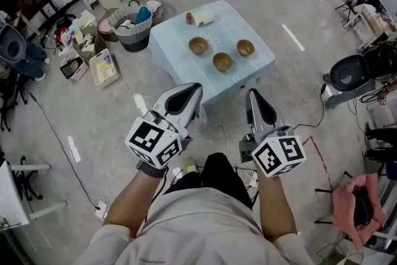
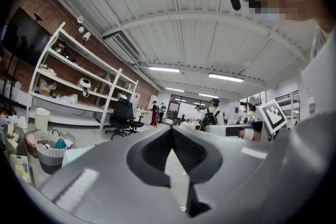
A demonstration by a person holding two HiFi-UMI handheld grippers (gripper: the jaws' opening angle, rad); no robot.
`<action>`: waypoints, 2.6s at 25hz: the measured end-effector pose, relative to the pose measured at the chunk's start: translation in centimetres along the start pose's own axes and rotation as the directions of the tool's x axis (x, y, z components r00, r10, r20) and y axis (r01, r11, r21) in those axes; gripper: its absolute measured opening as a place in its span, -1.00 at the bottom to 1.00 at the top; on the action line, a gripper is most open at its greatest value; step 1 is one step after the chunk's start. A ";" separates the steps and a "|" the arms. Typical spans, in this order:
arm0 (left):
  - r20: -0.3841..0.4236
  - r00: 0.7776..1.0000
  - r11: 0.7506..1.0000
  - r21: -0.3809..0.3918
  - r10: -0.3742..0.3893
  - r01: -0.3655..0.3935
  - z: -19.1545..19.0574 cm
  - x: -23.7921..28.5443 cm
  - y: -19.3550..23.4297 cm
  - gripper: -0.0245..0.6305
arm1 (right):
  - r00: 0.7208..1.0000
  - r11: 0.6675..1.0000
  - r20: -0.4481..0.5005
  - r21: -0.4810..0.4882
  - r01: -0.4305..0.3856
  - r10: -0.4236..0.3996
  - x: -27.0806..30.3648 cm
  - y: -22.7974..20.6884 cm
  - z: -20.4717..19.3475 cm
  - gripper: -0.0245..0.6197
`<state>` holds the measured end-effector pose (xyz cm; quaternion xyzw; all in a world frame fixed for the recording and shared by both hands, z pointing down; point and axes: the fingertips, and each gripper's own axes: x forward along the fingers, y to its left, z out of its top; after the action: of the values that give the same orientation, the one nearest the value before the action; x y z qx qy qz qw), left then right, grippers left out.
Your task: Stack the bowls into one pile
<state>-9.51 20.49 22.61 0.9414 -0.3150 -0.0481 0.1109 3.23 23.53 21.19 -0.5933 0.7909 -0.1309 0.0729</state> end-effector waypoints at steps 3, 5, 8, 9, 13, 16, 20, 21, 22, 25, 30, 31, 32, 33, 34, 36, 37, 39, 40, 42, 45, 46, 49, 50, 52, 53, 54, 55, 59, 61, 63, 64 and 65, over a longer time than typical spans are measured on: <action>-0.006 1.000 1.000 -0.002 -0.014 0.014 -0.3 1.6 0.8 -0.91 | 1.000 1.000 -0.004 0.009 0.011 -0.011 1.6 -1.1 -0.1 -0.90; -0.012 1.000 1.000 0.002 -0.021 0.021 -0.6 2.6 1.5 -0.91 | 1.000 1.000 -0.014 0.014 0.014 -0.014 2.9 -1.8 -0.6 -0.90; -0.024 1.000 1.000 0.007 -0.019 0.019 -1.2 4.3 3.0 -0.91 | 0.999 1.000 -0.040 0.026 0.006 -0.005 5.4 -2.7 -1.5 -0.90; -0.030 0.999 1.000 0.007 -0.018 0.018 -1.5 5.0 3.5 -0.91 | 0.999 1.000 -0.051 0.028 0.002 0.000 6.2 -3.1 -1.9 -0.90; -0.050 0.999 1.000 0.004 -0.014 0.015 -3.3 8.4 5.7 -0.91 | 0.995 0.999 -0.095 0.034 -0.008 0.011 10.0 -5.9 -3.5 -0.90; -0.065 0.998 1.000 0.000 -0.011 0.011 -4.6 11.1 7.7 -0.91 | 0.992 0.999 -0.127 0.039 -0.011 0.016 13.0 -8.2 -4.8 -0.90; -0.090 0.996 1.000 -0.013 0.004 -0.006 -6.1 14.8 10.2 -0.91 | 0.981 0.998 -0.192 0.066 -0.021 0.033 16.9 -11.1 -6.7 -0.90; -0.098 0.995 1.000 -0.018 0.009 -0.011 -6.3 15.9 10.6 -0.91 | 0.977 0.997 -0.210 0.072 -0.021 0.036 17.8 -12.0 -7.0 -0.90; -0.105 0.994 1.000 -0.021 0.012 -0.015 -6.6 17.0 11.0 -0.91 | 0.973 0.997 -0.229 0.077 -0.021 0.038 18.6 -12.8 -7.3 -0.90; -0.129 0.991 1.000 -0.020 0.017 -0.020 -8.0 19.9 12.2 -0.91 | 0.959 0.997 -0.281 0.079 -0.020 0.042 20.7 -15.3 -9.1 -0.89; -0.190 0.981 0.998 -0.048 0.032 -0.042 -12.7 23.9 14.5 -0.91 | 0.930 0.994 -0.367 0.108 0.008 0.032 23.2 -20.0 -13.6 -0.88; -0.205 0.978 0.997 -0.054 0.036 -0.048 -13.6 24.7 14.9 -0.91 | 0.923 0.993 -0.385 0.116 0.014 0.032 23.7 -20.9 -14.5 -0.87; -0.221 0.974 0.997 -0.060 0.041 -0.055 -14.6 25.4 15.3 -0.91 | 0.915 0.992 -0.403 0.123 0.018 0.033 24.1 -21.7 -15.4 -0.83; -0.237 0.970 0.996 -0.065 0.045 -0.063 -15.5 25.9 15.6 -0.91 | 0.907 0.992 -0.421 0.127 0.021 0.035 24.4 -22.4 -16.3 -0.80; -0.251 0.967 0.995 -0.069 0.050 -0.069 -16.4 26.4 15.9 -0.91 | 0.898 0.991 -0.438 0.129 0.024 0.036 24.6 -23.2 -17.2 -0.80; -0.273 0.960 0.994 -0.079 0.056 -0.080 -18.2 27.3 16.4 -0.91 | 0.881 0.991 -0.472 0.131 0.036 0.031 25.1 -24.7 -19.3 -0.76; -0.282 0.958 0.993 -0.084 0.057 -0.084 -19.0 27.7 16.6 -0.91 | 0.873 0.990 -0.487 0.133 0.046 0.025 25.3 -25.5 -20.3 -0.74; -0.301 0.952 0.992 -0.091 0.055 -0.087 -20.7 28.2 17.1 -0.91 | 0.855 0.988 -0.518 0.137 0.073 0.008 25.7 -27.1 -22.4 -0.74; -0.310 0.949 0.992 -0.095 0.054 -0.087 -21.4 28.4 17.2 -0.91 | 0.846 0.986 -0.534 0.139 0.089 -0.001 25.8 -27.7 -23.4 -0.74; -0.326 0.944 0.990 -0.105 0.052 -0.091 -22.6 28.6 17.5 -0.91 | 0.825 0.982 -0.565 0.146 0.122 -0.018 26.0 -28.9 -25.4 -0.74; -0.347 0.937 0.988 -0.120 0.048 -0.095 -24.3 28.6 18.2 -0.91 | 0.790 0.970 -0.611 0.157 0.183 -0.050 26.3 -30.4 -28.3 -0.74; -0.352 0.935 0.987 -0.125 0.047 -0.097 -24.8 28.5 18.4 -0.91 | 0.778 0.965 -0.625 0.161 0.206 -0.062 26.3 -30.8 -29.3 -0.74; -0.364 0.930 0.985 -0.142 0.045 -0.103 -26.2 28.4 19.1 -0.91 | 0.745 0.946 -0.662 0.181 0.270 -0.086 26.2 -31.9 -32.0 -0.74; -0.367 0.929 0.985 -0.142 0.043 -0.102 -26.7 28.4 19.3 -0.91 | 0.735 0.939 -0.672 0.189 0.287 -0.090 26.2 -32.2 -32.8 -0.74; -0.372 0.927 0.985 -0.139 0.040 -0.098 -27.5 28.5 19.8 -0.91 | 0.717 0.927 -0.690 0.198 0.319 -0.099 26.2 -32.5 -34.2 -0.68; -0.376 0.926 0.986 -0.140 0.037 -0.096 -27.9 28.5 19.9 -0.91 | 0.709 0.921 -0.697 0.201 0.334 -0.105 26.2 -32.8 -34.9 -0.68; -0.381 0.924 0.985 -0.142 0.033 -0.093 -28.4 28.6 20.0 -0.91 | 0.702 0.914 -0.704 0.204 0.350 -0.111 26.1 -33.0 -35.5 -0.68; -0.386 0.922 0.985 -0.146 0.027 -0.090 -28.8 28.6 20.0 -0.91 | 0.696 0.907 -0.709 0.210 0.365 -0.116 26.1 -33.2 -36.0 -0.68; -0.399 0.917 0.983 -0.165 0.005 -0.077 -30.1 28.6 19.8 -0.91 | 0.673 0.882 -0.729 0.228 0.413 -0.127 26.0 -33.7 -37.7 -0.68; -0.404 0.915 0.982 -0.175 -0.003 -0.074 -30.4 28.7 19.7 -0.91 | 0.660 0.868 -0.741 0.239 0.436 -0.127 26.1 -33.9 -38.4 -0.68; -0.407 0.913 0.981 -0.180 -0.013 -0.067 -30.7 28.8 19.7 -0.91 | 0.646 0.850 -0.752 0.251 0.463 -0.129 26.1 -34.3 -39.0 -0.69; -0.409 0.912 0.981 -0.182 -0.017 -0.063 -30.9 28.9 19.7 -0.91 | 0.640 0.842 -0.757 0.255 0.476 -0.133 26.1 -34.5 -39.3 -0.69; -0.410 0.912 0.981 -0.183 -0.019 -0.061 -31.0 28.9 19.7 -0.91 | 0.636 0.836 -0.759 0.257 0.485 -0.136 26.1 -34.8 -39.4 -0.69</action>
<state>7.03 -6.69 56.82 0.9119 -0.2888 0.1213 0.2653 17.08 -5.76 70.09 -0.5927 0.5865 -0.5359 -0.1323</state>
